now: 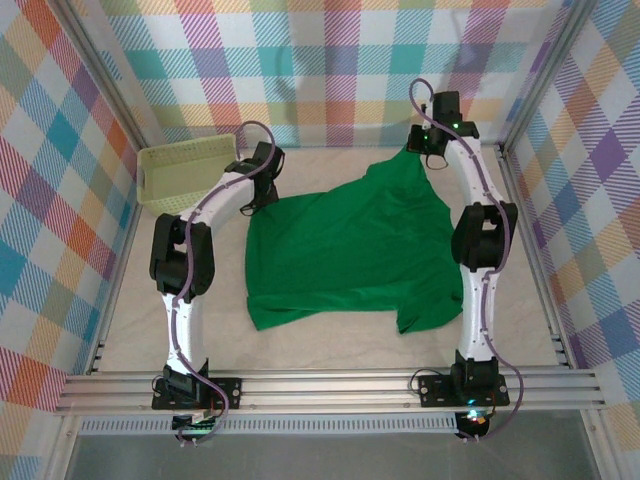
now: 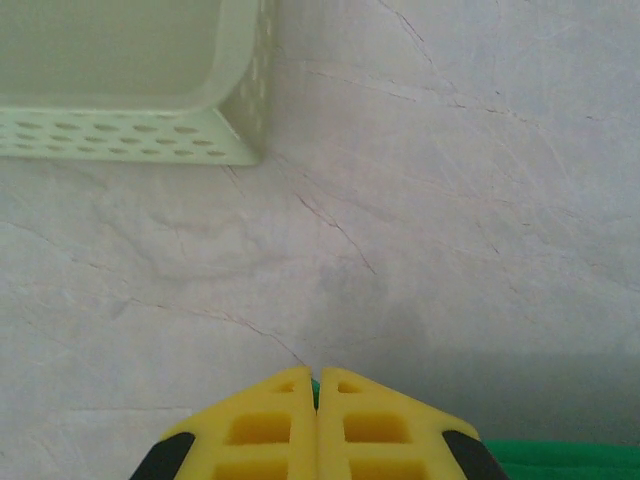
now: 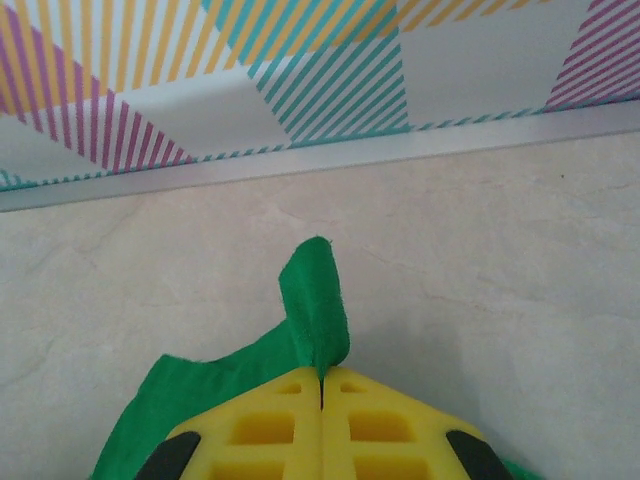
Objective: Fold the inside-out t-shirt
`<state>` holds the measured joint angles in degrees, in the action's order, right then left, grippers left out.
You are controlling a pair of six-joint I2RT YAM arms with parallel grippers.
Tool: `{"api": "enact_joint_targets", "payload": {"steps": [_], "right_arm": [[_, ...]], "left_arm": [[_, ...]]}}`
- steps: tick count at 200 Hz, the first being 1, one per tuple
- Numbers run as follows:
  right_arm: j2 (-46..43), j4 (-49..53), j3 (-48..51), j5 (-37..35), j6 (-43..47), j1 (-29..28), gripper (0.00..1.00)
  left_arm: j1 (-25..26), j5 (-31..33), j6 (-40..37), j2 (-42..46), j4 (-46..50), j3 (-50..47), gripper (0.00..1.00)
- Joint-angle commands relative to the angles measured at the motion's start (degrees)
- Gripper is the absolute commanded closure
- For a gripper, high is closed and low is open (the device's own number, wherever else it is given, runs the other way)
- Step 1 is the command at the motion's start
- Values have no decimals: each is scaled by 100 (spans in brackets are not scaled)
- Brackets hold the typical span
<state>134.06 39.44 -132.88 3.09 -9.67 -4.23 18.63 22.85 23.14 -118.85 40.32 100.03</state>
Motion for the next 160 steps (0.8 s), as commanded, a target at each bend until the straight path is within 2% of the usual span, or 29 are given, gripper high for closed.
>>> {"api": "enact_joint_targets", "payload": {"steps": [1, 35, 80, 118, 160], "right_arm": [[-784, -637, 674, 182, -61, -39, 100], [-1473, -927, 1687, 216, -36, -65, 100], [-2621, -1428, 3535, 85, -171, -95, 100], [-3565, -1683, 5028, 27, -508, -96, 100], [-4401, -1950, 6399, -91, -830, -96, 100]], "left_arm": [[-40, 265, -344, 63, 28, 111, 100], [-24, 90, -309, 196, 14, -211, 100], [24, 4, -58, 887, -426, -1295, 100], [176, 170, -21, 1467, -948, -2241, 100], [291, 303, 7, 1607, -1181, -2706, 100]]}}
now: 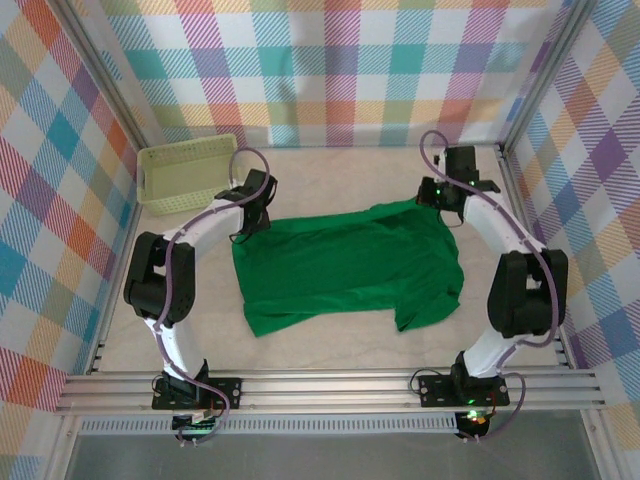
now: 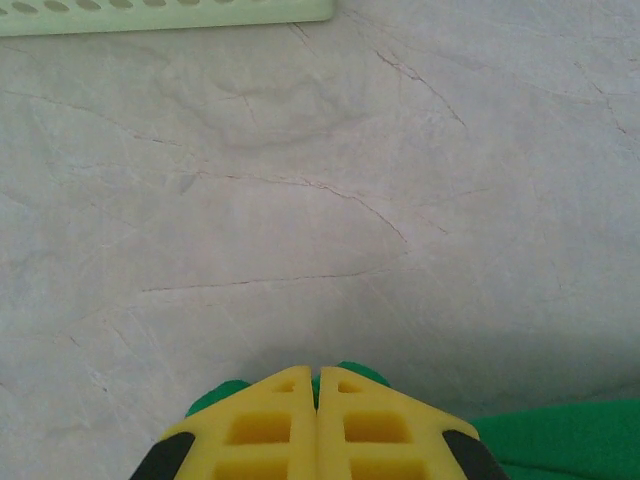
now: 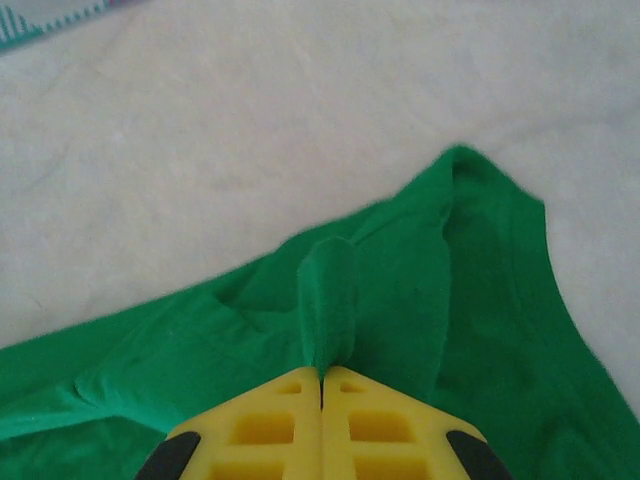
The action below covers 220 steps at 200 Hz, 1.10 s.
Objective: Fold the inside-out t-shirt
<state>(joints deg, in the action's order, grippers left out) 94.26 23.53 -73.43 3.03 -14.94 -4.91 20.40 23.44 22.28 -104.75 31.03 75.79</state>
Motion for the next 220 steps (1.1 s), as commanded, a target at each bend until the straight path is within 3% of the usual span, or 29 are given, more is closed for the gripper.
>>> {"api": "enact_joint_targets", "payload": {"steps": [1, 61, 86, 116, 159, 169, 198, 220], "right_arm": [[-432, -358, 475, -88, -314, -28, 100], [-1061, -468, 1604, -253, -836, -28, 100], [-1181, -350, 1876, -613, -958, -28, 100], [-1249, -227, 2042, -620, -1131, -28, 77], [-1397, -6, 1621, -632, -1033, -36, 60], [-1234, 16, 1401, -440, -951, -72, 58], [-186, 357, 560, -230, -768, -381, 53], [610, 549, -41, -120, -717, -638, 49]], "left_arm": [[122, 255, 92, 203, -253, -292, 100], [564, 790, 572, 848, -404, -1290, 100], [739, 622, 751, 1003, -457, -1643, 89], [807, 411, 1043, 1141, -254, -1877, 79], [807, 367, 1058, 1948, -22, -1885, 58], [807, 259, 980, 2027, -61, -1811, 52], [792, -51, 827, 1553, 69, -1295, 51], [726, -654, 759, 964, 20, -1001, 50]]}}
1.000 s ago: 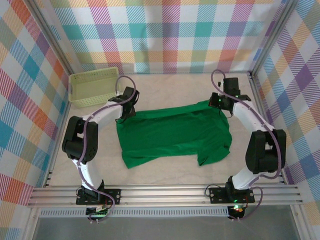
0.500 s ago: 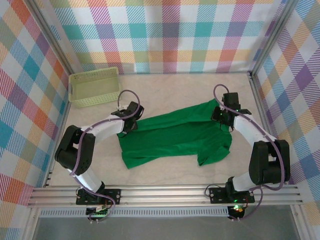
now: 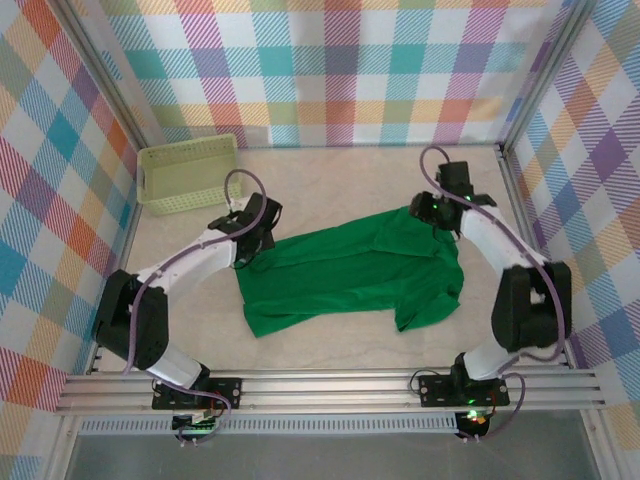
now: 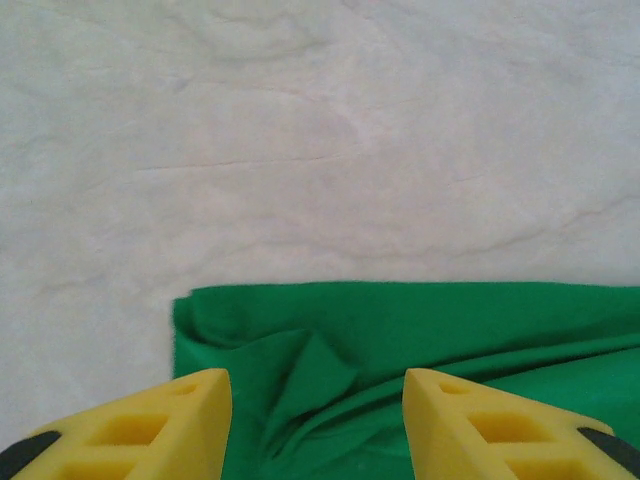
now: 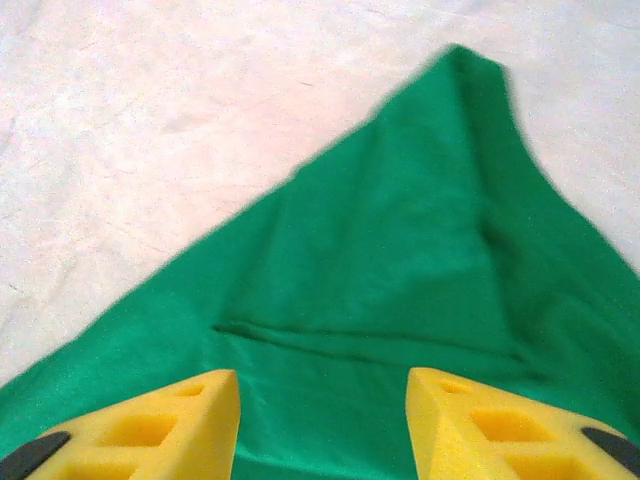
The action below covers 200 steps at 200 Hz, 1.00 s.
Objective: Fold the inside-out t-shirt
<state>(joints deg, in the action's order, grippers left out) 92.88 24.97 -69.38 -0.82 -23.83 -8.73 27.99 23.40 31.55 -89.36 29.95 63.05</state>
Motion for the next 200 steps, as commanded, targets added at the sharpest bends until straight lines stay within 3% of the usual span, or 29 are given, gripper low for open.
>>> {"api": "enact_joint_targets", "payload": {"steps": [1, 37, 72, 114, 166, 200], "right_arm": [[766, 409, -471, 265, 175, -262, 49], [1872, 666, -1258, 319, 217, -401, 44], [2243, 815, -1315, 265, 224, -401, 39], [2003, 722, -699, 402, 212, -401, 41], [1023, 623, 235, 448, 256, -418, 46], [594, 668, 625, 508, 298, -547, 49]], "left_arm": [[-27, -669, -167, -600, 126, 285, 50], [-85, -925, -87, -1110, -13, 282, 51], [-270, -925, -46, -1005, -141, -135, 57], [-263, -949, 33, -408, -177, -894, 65], [-197, -918, 492, 761, -205, -1982, 65], [-197, -697, 702, 1186, 60, -2089, 65]]}}
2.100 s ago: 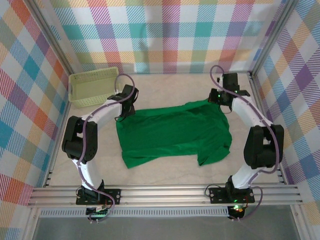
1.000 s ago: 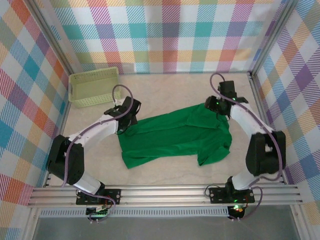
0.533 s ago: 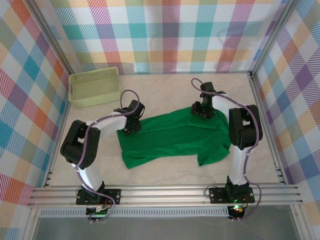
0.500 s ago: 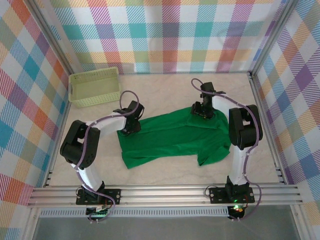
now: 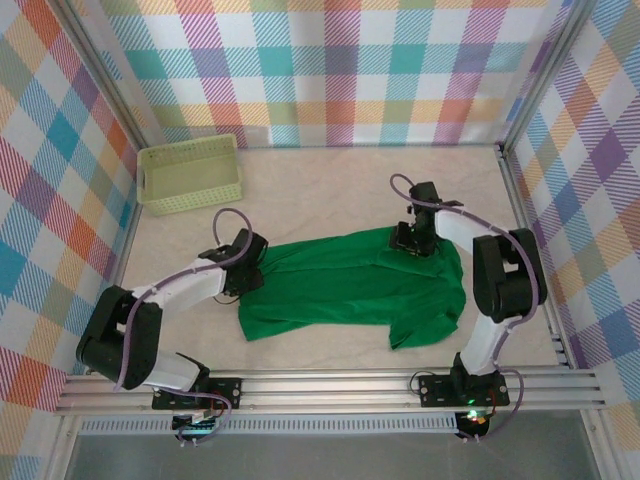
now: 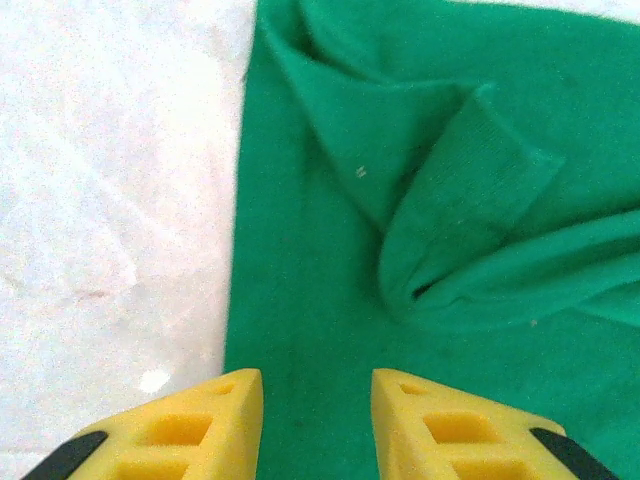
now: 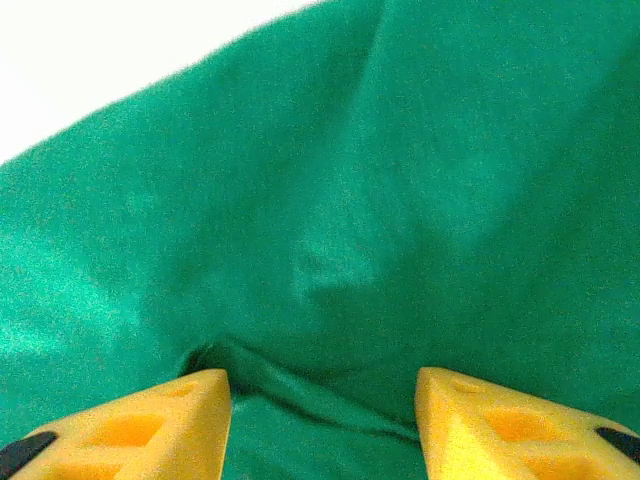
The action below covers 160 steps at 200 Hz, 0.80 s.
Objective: Fold the inside-out t-shirt
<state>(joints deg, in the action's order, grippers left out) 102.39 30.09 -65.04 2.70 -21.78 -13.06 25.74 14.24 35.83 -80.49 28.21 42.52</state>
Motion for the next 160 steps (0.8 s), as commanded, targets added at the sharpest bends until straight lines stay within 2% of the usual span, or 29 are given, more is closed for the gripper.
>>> {"api": "enact_joint_targets", "payload": {"steps": [1, 33, 66, 96, 132, 160], "right_arm": [[-367, 165, 196, 154, 94, -120, 49], [-567, 239, 42, -49, 186, -319, 49], [-136, 186, -433, -114, 266, -338, 46], [322, 104, -730, -19, 237, -342, 45], [704, 129, -827, -127, 157, -346, 44], [912, 223, -818, -475, 54, -299, 44]], "left_arm": [[28, 228, 274, 315, 245, -22, 65], [28, 286, 150, 503, 389, 559, 62], [35, -264, -123, -389, 222, 1472, 60], [45, -830, -80, -1235, -161, 1906, 59], [6, -659, -94, -1960, -181, 2175, 58], [-68, -332, 103, -1805, -53, 1769, 58]]}}
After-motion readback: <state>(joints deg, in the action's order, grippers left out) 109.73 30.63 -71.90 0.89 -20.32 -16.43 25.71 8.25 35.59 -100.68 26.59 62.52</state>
